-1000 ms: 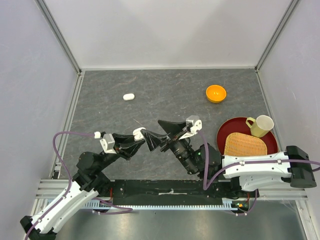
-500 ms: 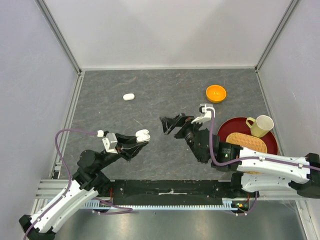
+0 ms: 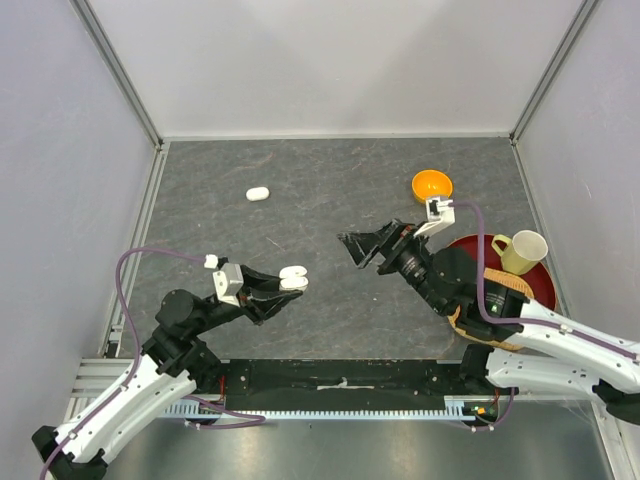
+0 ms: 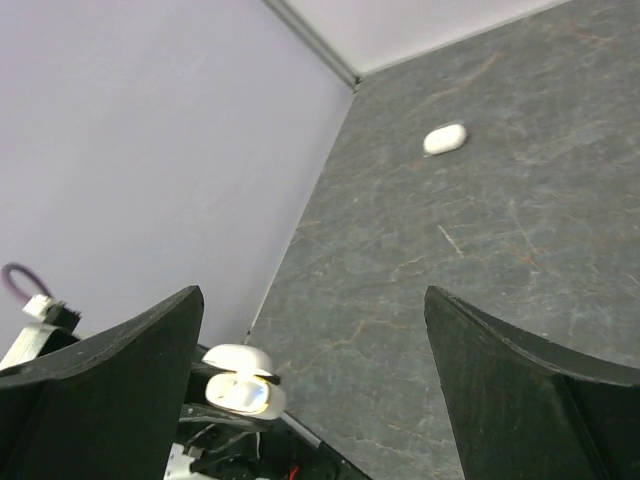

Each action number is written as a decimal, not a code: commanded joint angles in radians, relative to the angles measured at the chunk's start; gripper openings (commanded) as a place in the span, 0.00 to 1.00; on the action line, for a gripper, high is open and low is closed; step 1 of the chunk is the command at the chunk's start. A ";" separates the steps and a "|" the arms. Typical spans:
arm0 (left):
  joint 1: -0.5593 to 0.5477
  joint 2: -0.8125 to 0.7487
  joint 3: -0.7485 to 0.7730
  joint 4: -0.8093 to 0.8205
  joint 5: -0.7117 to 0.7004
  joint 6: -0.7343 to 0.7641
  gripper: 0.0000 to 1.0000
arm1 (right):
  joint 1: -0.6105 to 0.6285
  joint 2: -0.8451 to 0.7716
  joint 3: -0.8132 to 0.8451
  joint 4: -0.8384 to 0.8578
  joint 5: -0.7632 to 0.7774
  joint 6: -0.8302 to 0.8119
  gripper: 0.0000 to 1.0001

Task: Insert the wireless bluetooth earbuds into the charging case
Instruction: Close the charging case.

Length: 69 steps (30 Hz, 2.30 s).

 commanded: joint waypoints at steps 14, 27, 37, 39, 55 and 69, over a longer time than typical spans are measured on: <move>0.001 0.075 0.088 -0.006 0.135 0.038 0.02 | -0.011 0.277 0.191 -0.099 -0.325 -0.047 0.98; 0.001 0.101 0.097 -0.002 0.096 0.050 0.02 | -0.016 0.305 0.185 -0.150 -0.331 -0.037 0.98; 0.001 0.093 0.086 0.001 0.023 0.052 0.02 | -0.015 0.279 0.151 -0.156 -0.352 -0.023 0.98; 0.003 0.095 0.085 0.002 0.010 0.052 0.02 | -0.015 0.280 0.148 -0.159 -0.357 -0.023 0.98; 0.001 0.116 0.086 0.004 -0.038 0.030 0.02 | -0.016 0.276 0.129 -0.180 -0.339 -0.032 0.98; 0.001 0.234 0.127 -0.030 -0.092 -0.081 0.02 | -0.028 0.207 0.102 -0.289 -0.106 0.055 0.98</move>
